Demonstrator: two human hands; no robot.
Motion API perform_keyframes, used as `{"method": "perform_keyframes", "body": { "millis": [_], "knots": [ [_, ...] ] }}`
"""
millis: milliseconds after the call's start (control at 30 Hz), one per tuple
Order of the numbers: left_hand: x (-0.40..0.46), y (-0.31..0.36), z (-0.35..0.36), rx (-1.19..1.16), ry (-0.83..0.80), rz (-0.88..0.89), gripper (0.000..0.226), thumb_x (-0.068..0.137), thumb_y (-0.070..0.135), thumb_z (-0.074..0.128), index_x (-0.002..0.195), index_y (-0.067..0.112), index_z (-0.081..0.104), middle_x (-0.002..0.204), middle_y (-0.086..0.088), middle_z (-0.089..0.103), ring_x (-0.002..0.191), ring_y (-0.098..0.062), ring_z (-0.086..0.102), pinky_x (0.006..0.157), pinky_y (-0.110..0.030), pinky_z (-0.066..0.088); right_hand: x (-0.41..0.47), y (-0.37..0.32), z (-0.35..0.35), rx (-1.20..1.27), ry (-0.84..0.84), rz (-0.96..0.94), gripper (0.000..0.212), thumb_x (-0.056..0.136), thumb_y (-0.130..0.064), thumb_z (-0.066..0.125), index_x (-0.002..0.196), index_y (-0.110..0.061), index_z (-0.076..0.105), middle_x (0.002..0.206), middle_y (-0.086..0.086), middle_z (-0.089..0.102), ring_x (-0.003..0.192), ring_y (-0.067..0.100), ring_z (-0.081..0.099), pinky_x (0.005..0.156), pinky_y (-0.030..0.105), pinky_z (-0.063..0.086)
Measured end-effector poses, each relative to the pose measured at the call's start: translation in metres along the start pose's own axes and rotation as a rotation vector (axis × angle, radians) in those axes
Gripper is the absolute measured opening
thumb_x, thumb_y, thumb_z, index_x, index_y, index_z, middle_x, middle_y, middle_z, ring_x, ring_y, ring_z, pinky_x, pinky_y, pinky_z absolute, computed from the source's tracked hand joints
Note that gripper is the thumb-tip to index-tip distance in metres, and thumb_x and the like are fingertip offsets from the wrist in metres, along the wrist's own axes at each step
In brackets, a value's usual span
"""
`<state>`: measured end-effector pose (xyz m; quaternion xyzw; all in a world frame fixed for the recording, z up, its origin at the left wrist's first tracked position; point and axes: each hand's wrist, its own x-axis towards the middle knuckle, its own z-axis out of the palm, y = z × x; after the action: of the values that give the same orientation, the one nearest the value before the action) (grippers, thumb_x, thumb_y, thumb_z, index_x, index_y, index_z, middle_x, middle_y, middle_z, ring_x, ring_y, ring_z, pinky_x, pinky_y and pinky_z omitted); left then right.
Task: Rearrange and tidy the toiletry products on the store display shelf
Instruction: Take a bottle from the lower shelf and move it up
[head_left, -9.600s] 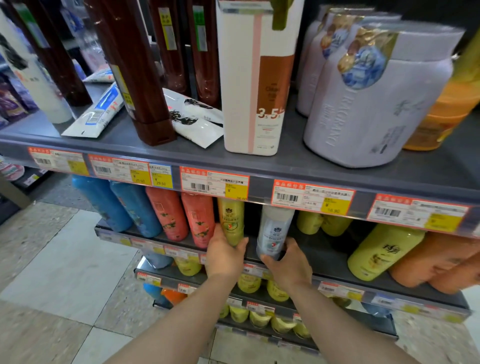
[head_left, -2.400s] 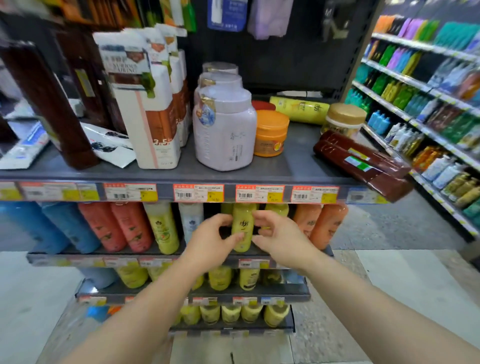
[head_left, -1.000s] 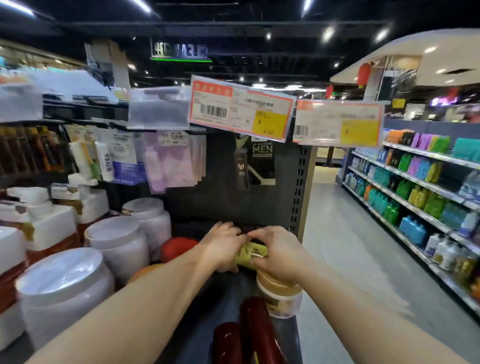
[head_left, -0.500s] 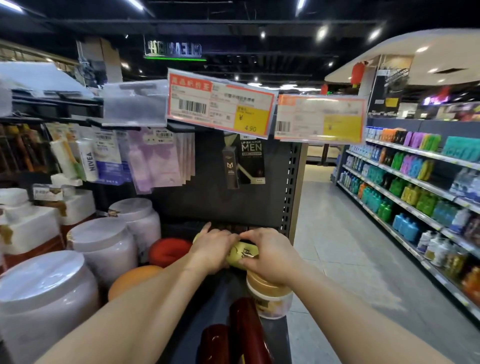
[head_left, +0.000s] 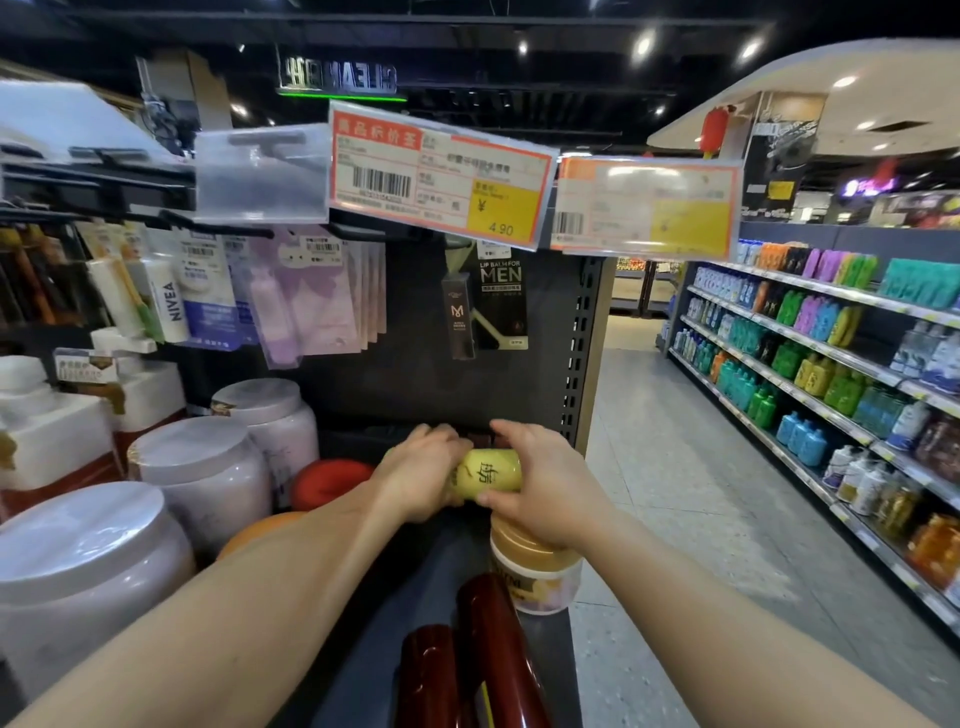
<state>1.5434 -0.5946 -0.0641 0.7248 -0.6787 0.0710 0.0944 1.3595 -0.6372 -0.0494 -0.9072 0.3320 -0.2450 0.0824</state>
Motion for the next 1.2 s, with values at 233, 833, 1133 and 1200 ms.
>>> {"method": "perform_keyframes", "body": {
  "millis": [233, 833, 1133, 1200],
  "knots": [
    [-0.013, 0.006, -0.036, -0.024, 0.206, 0.057, 0.073, 0.075, 0.031, 0.076, 0.140, 0.025, 0.041, 0.137, 0.001, 0.043, 0.125, -0.023, 0.037, 0.104, -0.041, 0.038, -0.003, -0.017, -0.035, -0.075, 0.135, 0.035, 0.098, 0.069, -0.050, 0.078, 0.149, -0.029, 0.025, 0.150, 0.000, 0.033, 0.139, 0.020, 0.026, 0.115, 0.039, 0.025],
    [-0.196, 0.003, -0.129, -0.290, 0.496, 0.279, 0.064, 0.069, 0.034, 0.080, 0.126, 0.027, 0.052, 0.121, 0.003, 0.060, 0.112, -0.021, 0.055, 0.091, -0.042, 0.048, -0.132, -0.211, -0.117, -0.253, 0.230, 0.039, 0.082, 0.069, -0.046, 0.080, 0.139, -0.025, 0.044, 0.137, 0.003, 0.046, 0.123, 0.020, 0.045, 0.101, 0.036, 0.039],
    [-0.324, -0.030, -0.152, -0.520, 0.392, 0.389, 0.047, 0.068, 0.042, 0.075, 0.110, 0.030, 0.056, 0.101, 0.010, 0.063, 0.094, -0.015, 0.059, 0.075, -0.036, 0.048, -0.200, -0.344, -0.123, -0.395, 0.120, 0.028, 0.059, 0.067, -0.054, 0.074, 0.119, -0.031, 0.057, 0.115, -0.005, 0.056, 0.105, 0.015, 0.053, 0.086, 0.035, 0.047],
    [-0.351, -0.038, -0.147, -0.579, 0.307, 0.376, 0.043, 0.070, 0.044, 0.073, 0.108, 0.033, 0.056, 0.098, 0.012, 0.063, 0.092, -0.012, 0.059, 0.075, -0.038, 0.050, -0.208, -0.364, -0.119, -0.428, 0.036, 0.020, 0.052, 0.066, -0.059, 0.071, 0.110, -0.034, 0.060, 0.107, -0.009, 0.055, 0.097, 0.012, 0.052, 0.081, 0.034, 0.046]
  ]
}}
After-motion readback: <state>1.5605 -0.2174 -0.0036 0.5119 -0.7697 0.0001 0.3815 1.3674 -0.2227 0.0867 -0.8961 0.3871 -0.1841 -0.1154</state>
